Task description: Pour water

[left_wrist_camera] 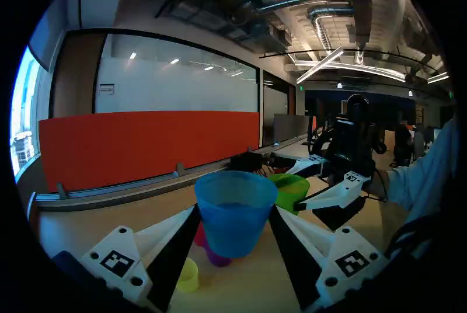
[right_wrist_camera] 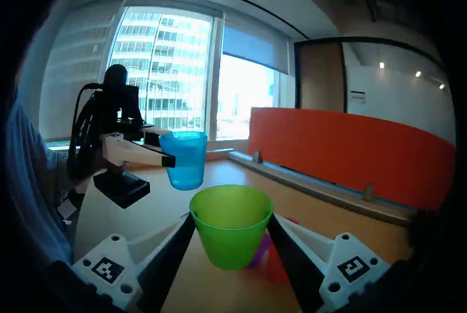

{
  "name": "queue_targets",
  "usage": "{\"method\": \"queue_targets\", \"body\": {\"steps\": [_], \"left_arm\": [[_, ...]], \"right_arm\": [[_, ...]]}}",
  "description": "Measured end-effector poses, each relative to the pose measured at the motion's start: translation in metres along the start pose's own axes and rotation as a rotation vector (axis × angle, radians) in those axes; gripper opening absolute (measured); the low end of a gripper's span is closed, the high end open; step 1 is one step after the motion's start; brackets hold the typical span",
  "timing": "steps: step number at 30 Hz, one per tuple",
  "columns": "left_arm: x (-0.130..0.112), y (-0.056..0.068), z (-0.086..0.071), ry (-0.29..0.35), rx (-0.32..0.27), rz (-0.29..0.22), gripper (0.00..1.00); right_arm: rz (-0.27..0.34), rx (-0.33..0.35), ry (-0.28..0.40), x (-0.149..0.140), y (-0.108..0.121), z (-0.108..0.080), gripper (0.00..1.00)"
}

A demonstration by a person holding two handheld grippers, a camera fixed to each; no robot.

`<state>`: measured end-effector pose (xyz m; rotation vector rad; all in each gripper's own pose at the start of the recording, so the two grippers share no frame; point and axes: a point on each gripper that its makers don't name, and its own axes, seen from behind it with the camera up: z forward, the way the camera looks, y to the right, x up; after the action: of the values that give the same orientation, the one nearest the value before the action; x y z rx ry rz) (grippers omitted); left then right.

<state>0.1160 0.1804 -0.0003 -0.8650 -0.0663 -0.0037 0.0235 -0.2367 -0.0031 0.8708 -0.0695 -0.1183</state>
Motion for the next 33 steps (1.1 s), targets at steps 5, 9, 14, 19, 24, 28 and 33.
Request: {"method": "queue_targets", "body": {"steps": [5, 9, 14, 19, 24, 28, 33], "left_arm": [[0.004, 0.001, 0.001, 0.014, -0.002, 0.003, 0.83], [0.008, 0.000, 0.001, 0.024, 0.001, 0.020, 0.82], [0.016, -0.002, 0.000, 0.037, 0.010, 0.051, 0.83], [0.026, -0.007, -0.002, 0.052, 0.032, 0.102, 0.83], [0.035, -0.012, -0.004, 0.059, 0.057, 0.152, 0.83], [0.042, -0.016, -0.005, 0.066, 0.078, 0.185, 0.83], [0.051, -0.017, -0.005, 0.077, 0.098, 0.246, 0.82]], "right_arm": [[0.002, 0.007, 0.002, 0.000, -0.002, 0.000, 0.91], [0.000, 0.015, 0.005, 0.001, -0.004, -0.001, 0.91], [0.006, 0.020, 0.016, 0.005, -0.007, 0.000, 0.91], [0.011, 0.028, 0.022, 0.007, -0.010, 0.002, 0.90], [0.010, 0.038, 0.023, 0.006, -0.015, 0.004, 0.90], [0.012, 0.054, 0.023, 0.005, -0.021, 0.006, 0.90], [0.010, 0.069, 0.023, 0.003, -0.028, 0.008, 0.90]]}}
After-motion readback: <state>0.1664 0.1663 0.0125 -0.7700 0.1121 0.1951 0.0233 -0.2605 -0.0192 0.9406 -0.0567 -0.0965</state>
